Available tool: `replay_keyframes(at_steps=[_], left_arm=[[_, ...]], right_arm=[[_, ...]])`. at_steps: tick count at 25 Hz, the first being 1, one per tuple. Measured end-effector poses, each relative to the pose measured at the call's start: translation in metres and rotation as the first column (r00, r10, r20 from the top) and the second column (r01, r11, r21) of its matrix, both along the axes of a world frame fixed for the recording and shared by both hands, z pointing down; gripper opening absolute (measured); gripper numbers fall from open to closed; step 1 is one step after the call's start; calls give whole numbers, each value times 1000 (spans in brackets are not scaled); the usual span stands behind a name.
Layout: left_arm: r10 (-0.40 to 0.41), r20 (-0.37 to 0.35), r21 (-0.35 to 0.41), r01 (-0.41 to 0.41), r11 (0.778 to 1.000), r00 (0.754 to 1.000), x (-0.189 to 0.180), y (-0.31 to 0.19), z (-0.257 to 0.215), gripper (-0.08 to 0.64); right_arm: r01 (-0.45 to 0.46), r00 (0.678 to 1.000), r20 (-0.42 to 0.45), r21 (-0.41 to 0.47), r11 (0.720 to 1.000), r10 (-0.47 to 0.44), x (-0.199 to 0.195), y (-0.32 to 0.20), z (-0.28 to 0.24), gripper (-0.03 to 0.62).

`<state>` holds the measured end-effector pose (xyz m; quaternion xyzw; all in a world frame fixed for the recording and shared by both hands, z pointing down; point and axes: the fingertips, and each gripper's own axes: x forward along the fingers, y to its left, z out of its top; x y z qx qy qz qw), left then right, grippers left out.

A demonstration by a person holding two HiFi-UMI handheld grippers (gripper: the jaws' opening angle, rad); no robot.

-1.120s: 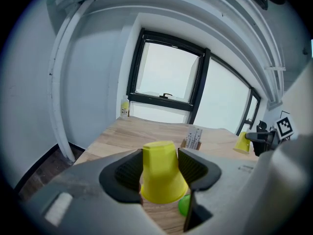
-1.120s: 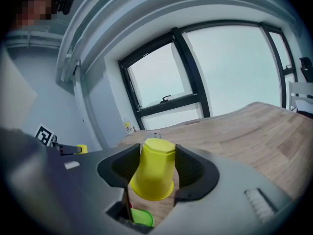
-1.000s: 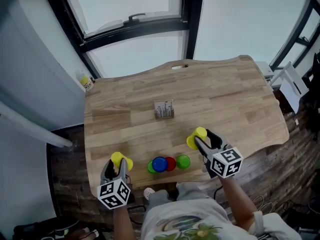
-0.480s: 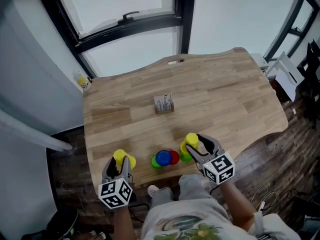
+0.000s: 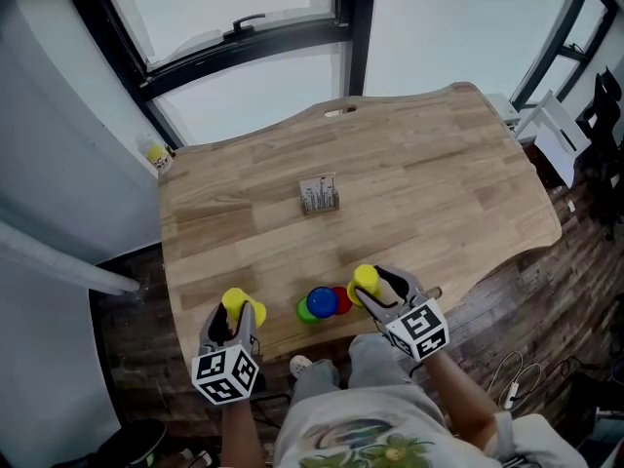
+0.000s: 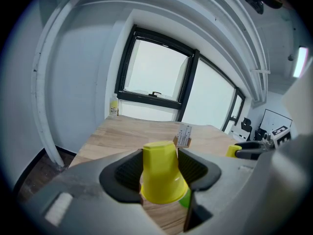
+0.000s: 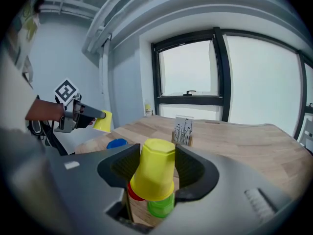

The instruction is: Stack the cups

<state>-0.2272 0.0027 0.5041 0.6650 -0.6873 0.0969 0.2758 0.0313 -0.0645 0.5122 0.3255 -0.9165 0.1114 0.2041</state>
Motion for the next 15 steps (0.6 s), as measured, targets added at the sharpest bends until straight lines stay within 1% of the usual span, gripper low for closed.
replay_keyframes(at_steps=[6, 15], left_arm=[[8, -4, 1, -8, 1000, 1000, -1, 0, 0, 235], [-4, -3, -1, 4, 1000, 1000, -5, 5, 2, 235]], right_arm=[[11, 999, -30, -7, 1000, -11, -5, 5, 11, 227], [44, 995, -88, 52, 998, -40, -16, 11, 19, 227]])
